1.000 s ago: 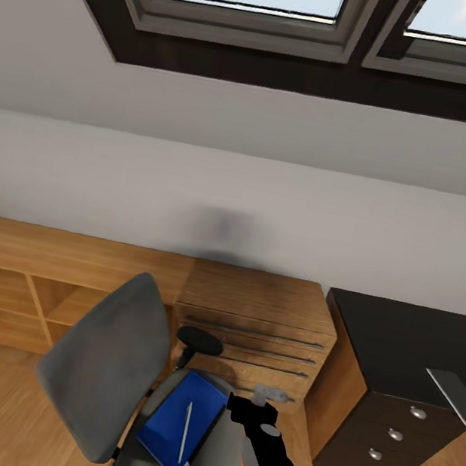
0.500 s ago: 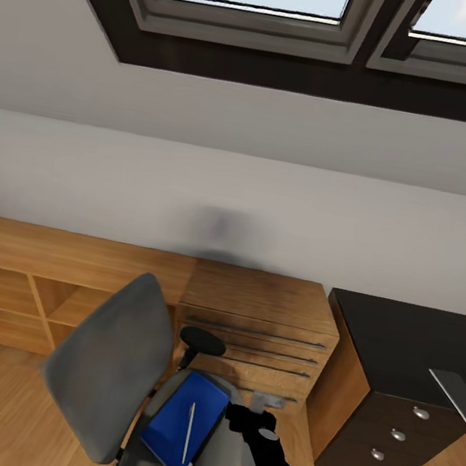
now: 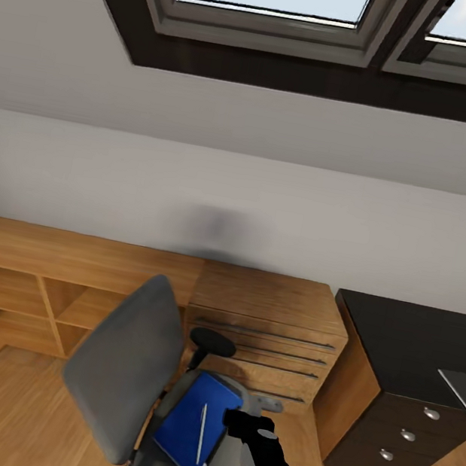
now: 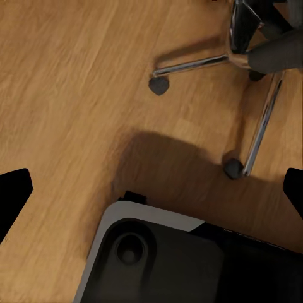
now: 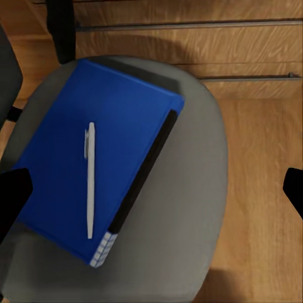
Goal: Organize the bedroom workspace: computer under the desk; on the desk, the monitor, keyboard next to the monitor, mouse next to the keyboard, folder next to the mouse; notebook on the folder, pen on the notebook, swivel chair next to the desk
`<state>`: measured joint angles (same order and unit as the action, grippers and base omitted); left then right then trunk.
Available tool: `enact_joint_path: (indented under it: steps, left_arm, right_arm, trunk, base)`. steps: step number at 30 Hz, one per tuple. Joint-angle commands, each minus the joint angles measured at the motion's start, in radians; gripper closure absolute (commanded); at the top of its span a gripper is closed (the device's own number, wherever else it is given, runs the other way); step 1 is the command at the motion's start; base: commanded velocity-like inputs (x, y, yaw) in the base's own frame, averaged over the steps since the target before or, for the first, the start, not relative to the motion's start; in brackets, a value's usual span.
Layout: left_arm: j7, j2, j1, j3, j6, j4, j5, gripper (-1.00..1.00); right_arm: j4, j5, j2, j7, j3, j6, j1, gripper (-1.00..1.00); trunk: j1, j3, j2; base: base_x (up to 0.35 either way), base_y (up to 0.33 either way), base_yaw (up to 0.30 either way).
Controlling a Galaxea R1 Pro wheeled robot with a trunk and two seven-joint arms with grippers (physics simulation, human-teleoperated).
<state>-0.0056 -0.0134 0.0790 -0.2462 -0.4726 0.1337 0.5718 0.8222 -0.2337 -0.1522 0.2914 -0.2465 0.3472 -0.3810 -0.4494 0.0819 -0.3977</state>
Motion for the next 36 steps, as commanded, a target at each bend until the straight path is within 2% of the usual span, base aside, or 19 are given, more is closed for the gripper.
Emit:
enact_joint_path:
  steps: [1,24,27,28,30,31,34,36]
  left_arm:
    - [-0.001,0.0,0.001,-0.008,-0.003,0.0,0.01,-1.0]
    - [0.001,0.001,0.001,-0.01,-0.003,0.002,0.008,-1.0]
    - [0.001,0.0,0.001,-0.01,-0.003,0.003,0.008,-1.0]
    - [0.001,0.0,0.001,-0.01,-0.003,0.003,0.008,-1.0]
    - [0.001,0.0,0.001,-0.009,-0.003,0.003,0.008,-1.0]
    - [0.001,0.0,0.001,-0.009,-0.003,0.003,0.008,-1.0]
    - [0.001,0.0,0.001,-0.009,-0.003,0.003,0.008,-1.0]
    - [0.001,0.0,0.001,-0.009,-0.003,0.003,0.008,-1.0]
  right_arm:
    - [0.002,-0.01,0.0,0.009,-0.004,0.004,-0.001,-1.0]
    - [0.001,-0.009,0.0,0.009,-0.004,0.0,-0.001,-1.0]
    - [0.001,-0.008,-0.009,0.009,-0.004,0.003,-0.01,-1.0]
    - [-0.006,-0.007,-0.022,0.009,-0.004,0.009,-0.036,-1.0]
    - [-0.031,-0.006,-0.022,0.009,-0.004,0.021,-0.074,-1.0]
    - [-0.087,-0.005,-0.022,0.009,-0.004,0.035,-0.135,-1.0]
    - [-0.149,-0.007,-0.022,0.009,-0.004,0.038,-0.21,-1.0]
    - [-0.16,-0.008,-0.022,0.008,-0.004,0.037,-0.227,-1.0]
  trunk:
    - [-0.001,0.002,-0.002]
    - [-0.001,0.002,-0.002]
    - [-0.001,0.002,-0.002]
    - [-0.001,0.002,-0.002]
    - [-0.001,0.002,-0.002]
    - [-0.001,0.002,-0.002]
    - [-0.001,0.002,-0.002]
    - [-0.001,0.002,-0.002]
  base:
    - [-0.001,0.124,0.0]
    - [-0.065,0.024,0.0]
    - [0.0,0.0,0.0]
    - [0.0,0.0,0.0]
    - [0.0,0.0,0.0]
    - [0.0,0.0,0.0]
    - [0.0,0.0,0.0]
    - [0.0,0.0,0.0]
